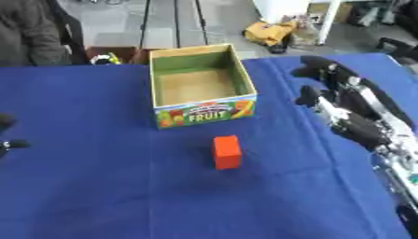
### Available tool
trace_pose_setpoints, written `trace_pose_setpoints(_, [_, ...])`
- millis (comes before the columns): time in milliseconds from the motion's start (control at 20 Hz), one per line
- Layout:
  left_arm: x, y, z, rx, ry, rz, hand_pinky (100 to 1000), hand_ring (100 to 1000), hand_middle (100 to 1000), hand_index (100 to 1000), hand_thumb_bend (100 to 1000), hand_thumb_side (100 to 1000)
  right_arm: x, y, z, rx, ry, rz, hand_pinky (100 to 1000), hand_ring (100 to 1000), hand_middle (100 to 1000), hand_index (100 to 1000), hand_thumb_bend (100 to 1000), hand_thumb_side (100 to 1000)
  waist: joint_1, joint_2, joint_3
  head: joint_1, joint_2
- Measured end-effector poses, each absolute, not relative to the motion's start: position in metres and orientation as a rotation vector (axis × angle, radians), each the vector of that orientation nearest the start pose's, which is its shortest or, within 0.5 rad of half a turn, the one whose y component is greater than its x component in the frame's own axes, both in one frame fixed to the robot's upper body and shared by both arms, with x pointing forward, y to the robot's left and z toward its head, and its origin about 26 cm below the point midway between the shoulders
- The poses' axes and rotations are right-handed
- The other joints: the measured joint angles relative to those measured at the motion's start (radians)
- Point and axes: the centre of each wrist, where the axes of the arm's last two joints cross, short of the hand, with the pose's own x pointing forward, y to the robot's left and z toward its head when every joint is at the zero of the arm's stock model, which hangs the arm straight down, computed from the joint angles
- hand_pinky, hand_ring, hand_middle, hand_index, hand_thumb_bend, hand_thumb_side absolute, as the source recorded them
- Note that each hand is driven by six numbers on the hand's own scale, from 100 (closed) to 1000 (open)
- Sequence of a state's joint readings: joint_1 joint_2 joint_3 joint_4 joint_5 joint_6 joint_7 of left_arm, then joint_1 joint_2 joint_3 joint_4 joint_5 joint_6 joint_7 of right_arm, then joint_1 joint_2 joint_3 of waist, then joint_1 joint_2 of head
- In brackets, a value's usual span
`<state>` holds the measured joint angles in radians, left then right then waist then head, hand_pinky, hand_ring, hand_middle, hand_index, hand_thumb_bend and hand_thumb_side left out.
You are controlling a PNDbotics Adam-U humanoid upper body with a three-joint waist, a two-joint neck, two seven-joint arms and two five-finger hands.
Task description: Pick up objects on the table and place them in the box.
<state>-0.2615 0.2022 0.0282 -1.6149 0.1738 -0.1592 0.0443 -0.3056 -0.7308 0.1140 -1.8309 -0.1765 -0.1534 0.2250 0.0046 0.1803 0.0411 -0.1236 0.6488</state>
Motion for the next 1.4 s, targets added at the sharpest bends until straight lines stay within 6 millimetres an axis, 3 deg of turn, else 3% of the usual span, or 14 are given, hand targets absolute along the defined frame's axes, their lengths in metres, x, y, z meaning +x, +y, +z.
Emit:
trace_pose_setpoints(250, [0.339, 0.268, 0.088, -0.024, -2.027, -0.041, 557, 859, 688, 741, 728, 801, 0.351, -0.324, 0.210, -0.167, -1.899, 1.370, 701, 950, 813, 922, 369, 456, 0.005, 0.005, 0.017, -0.016, -0.003])
trace_pose_setpoints(500, [0.340, 0.265, 0.090, -0.035, -2.031, -0.053, 556, 859, 688, 741, 727, 801, 0.377, -0.329, 0.193, -0.205, -1.728, 1.572, 708, 948, 812, 920, 413, 471, 0.005, 0.010, 0.031, -0.032, -0.008])
trace_pose_setpoints(950, [0.341, 0.263, 0.091, -0.048, -2.032, -0.067, 556, 860, 688, 742, 727, 801, 0.409, -0.328, 0.153, -0.184, -1.583, 1.621, 715, 956, 814, 922, 450, 478, 0.012, 0.011, 0.049, -0.059, -0.011])
trace_pose_setpoints(1400, [0.341, 0.261, 0.091, -0.055, -2.030, -0.073, 556, 861, 688, 742, 727, 802, 0.424, -0.325, 0.126, -0.216, -1.536, 1.632, 734, 954, 804, 913, 467, 472, 0.017, 0.011, 0.063, -0.072, -0.017])
